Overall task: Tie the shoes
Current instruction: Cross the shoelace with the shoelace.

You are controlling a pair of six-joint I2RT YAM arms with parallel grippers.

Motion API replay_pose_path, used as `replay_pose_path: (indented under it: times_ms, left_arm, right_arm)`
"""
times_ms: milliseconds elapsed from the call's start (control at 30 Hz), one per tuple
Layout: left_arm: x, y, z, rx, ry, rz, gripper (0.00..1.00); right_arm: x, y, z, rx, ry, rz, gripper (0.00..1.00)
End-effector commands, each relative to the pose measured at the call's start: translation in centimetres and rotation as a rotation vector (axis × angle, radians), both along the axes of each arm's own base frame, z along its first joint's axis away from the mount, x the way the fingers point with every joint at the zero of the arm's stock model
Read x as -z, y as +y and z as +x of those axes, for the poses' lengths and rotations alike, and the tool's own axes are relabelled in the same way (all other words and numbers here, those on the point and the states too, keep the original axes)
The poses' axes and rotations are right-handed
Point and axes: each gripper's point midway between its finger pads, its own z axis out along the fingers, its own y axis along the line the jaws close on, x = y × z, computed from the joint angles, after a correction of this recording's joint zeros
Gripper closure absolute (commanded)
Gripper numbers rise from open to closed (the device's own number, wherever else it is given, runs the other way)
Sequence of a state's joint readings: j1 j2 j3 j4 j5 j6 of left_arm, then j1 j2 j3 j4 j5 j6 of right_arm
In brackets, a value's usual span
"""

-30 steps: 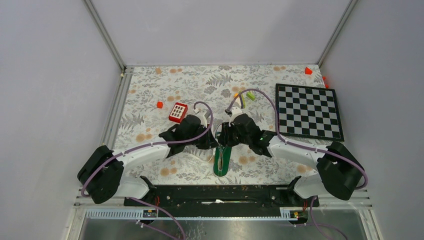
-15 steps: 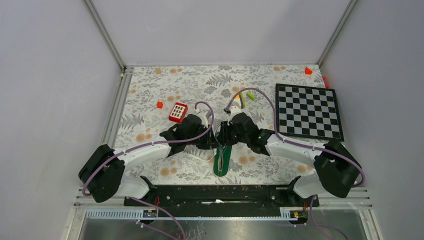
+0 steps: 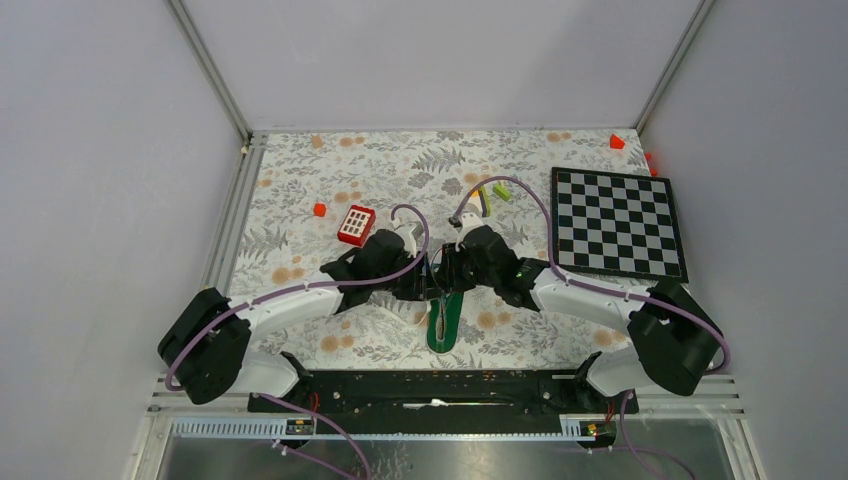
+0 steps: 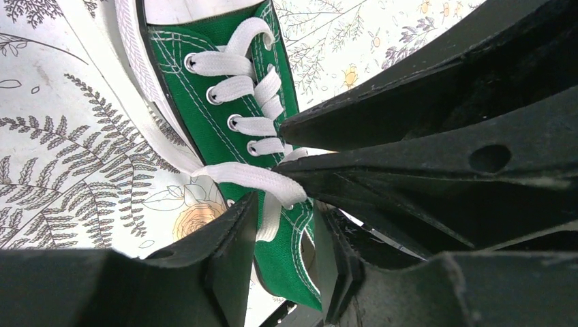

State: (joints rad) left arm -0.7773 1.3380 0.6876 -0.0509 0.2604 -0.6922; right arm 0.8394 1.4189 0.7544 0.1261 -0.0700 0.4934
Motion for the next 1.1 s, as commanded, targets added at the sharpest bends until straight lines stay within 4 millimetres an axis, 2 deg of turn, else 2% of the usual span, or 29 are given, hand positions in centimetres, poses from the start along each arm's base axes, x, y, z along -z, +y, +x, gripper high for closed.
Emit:
replay_pose_path:
  times_ms: [0, 100, 233, 433, 833, 1067]
  left_arm:
    - [-3.0, -1.7, 1.7, 0.003, -0.081, -0.085, 0.61]
    - [-3.0, -1.8, 1.9, -0.009, -0.085, -0.090, 0.64]
    - [-3.3, -2.1, 2.3, -0.027, -0.087, -0.109, 0.72]
    - [-3.3, -2.6, 2.9, -0.041, -0.076, -0.115, 0.75]
    - [-3.0, -2.2, 3.5, -0.059, -0.098, -0.076, 0.64]
    - [-4.4, -2.3, 3.8, -0.043, -0.144, -0.087, 0.64]
  right_arm:
    - [-2.0, 1.1, 0.2, -0.009, -0.020, 0.047, 0.68]
    - [-2.2, 1.1, 0.1, -0.012, -0.016, 0.052, 0.67]
    - [-2.4, 0.9, 0.0, -0.011, -0.016, 0.048, 0.68]
    - [-2.8, 0.4, -0.2, -0.007, -0.025, 0.040, 0.67]
    - [-3.2, 0.1, -0.5, -0.005, -0.024, 0.049, 0.67]
    - [-3.3, 0.4, -0.6, -0.016, -0.016, 0.053, 0.67]
